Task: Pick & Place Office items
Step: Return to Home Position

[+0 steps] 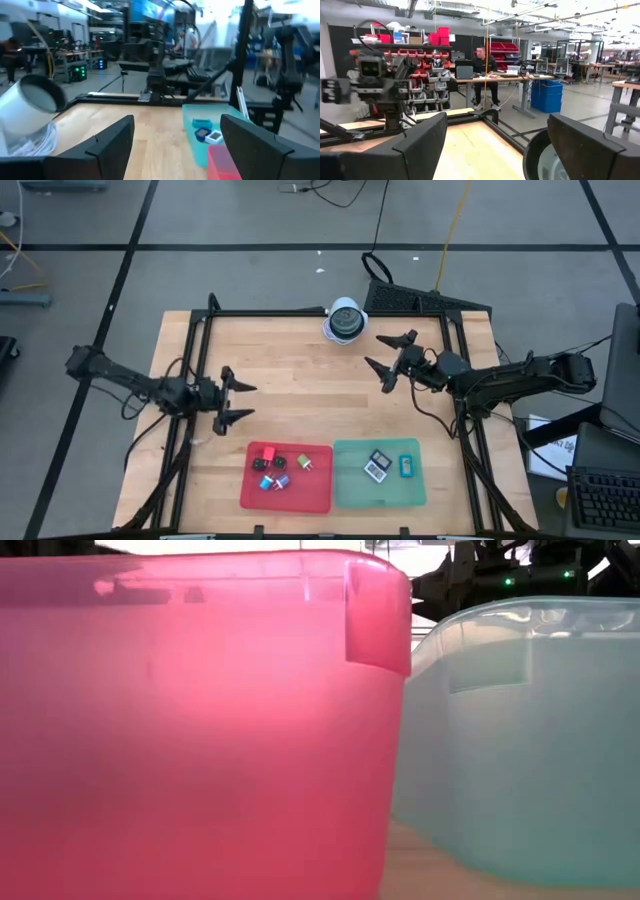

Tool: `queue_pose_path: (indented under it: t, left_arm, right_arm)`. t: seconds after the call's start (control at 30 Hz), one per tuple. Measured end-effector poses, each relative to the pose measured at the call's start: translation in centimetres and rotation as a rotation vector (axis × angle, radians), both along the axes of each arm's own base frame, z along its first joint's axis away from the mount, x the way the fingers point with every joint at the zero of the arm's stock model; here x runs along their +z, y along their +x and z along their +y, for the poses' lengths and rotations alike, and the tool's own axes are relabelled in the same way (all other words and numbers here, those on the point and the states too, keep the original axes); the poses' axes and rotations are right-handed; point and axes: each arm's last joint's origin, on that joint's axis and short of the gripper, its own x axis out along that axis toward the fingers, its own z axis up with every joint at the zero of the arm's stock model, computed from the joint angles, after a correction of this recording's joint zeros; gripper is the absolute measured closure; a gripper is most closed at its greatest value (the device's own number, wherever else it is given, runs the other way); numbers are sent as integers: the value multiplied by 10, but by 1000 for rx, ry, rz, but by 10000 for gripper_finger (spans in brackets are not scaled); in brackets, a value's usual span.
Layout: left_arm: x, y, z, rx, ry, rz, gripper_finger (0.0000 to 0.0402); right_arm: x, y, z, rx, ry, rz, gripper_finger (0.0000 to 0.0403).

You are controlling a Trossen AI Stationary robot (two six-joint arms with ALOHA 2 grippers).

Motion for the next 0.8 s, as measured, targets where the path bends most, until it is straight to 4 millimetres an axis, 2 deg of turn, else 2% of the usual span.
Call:
queue_pose_path:
  t: [0.1,0.27,0.43,0.57,0.8]
  left_arm:
    - [-9,-6,9,5,-37,-23,105]
    - [-4,-15,15,-58,-23,-34,105]
    - [-14,-22,19,-69,-46,52,105]
    - [-14,-28,20,-63,-24,47,105]
    - [-13,-28,21,-47,50,61,105]
  right_arm:
    - [-1,0,0,6,29,-2,69]
    - [1,-8,1,10,49,47,69]
    - [5,-30,6,65,62,144,69]
    - [6,-52,9,98,105,178,69]
    - [-15,-79,14,152,105,121,69]
